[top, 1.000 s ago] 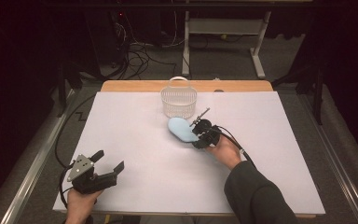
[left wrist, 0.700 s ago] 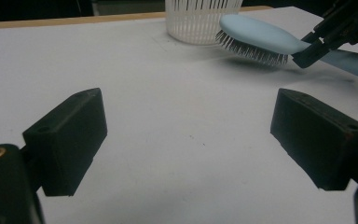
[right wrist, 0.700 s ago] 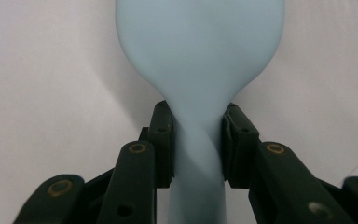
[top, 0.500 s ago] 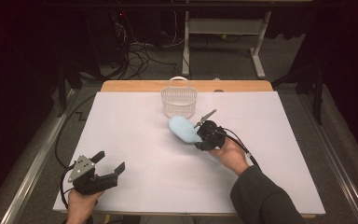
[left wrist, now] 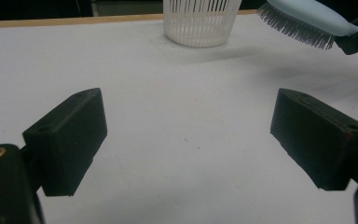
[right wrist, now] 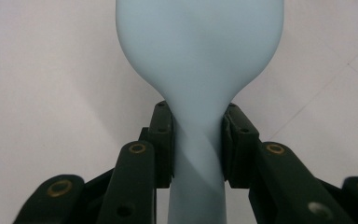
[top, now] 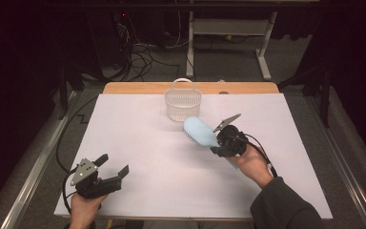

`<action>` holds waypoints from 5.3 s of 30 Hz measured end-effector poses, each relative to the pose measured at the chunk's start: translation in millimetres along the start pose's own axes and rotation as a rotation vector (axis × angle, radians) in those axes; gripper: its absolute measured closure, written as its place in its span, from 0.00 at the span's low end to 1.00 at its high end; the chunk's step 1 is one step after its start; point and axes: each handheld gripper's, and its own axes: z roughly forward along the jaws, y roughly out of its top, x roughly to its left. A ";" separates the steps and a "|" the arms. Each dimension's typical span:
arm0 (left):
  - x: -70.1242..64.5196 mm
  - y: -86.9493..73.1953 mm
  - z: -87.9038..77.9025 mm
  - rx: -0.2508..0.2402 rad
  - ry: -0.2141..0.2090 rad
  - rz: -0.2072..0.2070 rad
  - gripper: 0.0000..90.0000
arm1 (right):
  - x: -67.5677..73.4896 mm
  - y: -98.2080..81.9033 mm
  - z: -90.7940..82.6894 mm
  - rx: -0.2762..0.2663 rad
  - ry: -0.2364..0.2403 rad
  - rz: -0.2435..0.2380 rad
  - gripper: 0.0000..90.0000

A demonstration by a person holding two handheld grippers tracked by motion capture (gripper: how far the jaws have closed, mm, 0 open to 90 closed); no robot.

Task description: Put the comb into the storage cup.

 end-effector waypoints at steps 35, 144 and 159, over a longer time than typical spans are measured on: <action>-41.4 27.0 25.3 0.012 -0.110 0.081 0.11 | 13.0 -73.9 -48.4 -0.192 0.051 0.069 0.78; -154.6 83.0 131.9 0.098 -0.446 0.194 0.10 | 42.1 -70.2 -47.5 -0.323 0.060 0.001 0.78; -158.3 86.1 138.0 0.114 -0.438 0.184 0.08 | 42.7 -71.2 -50.8 -0.366 0.029 -0.006 0.78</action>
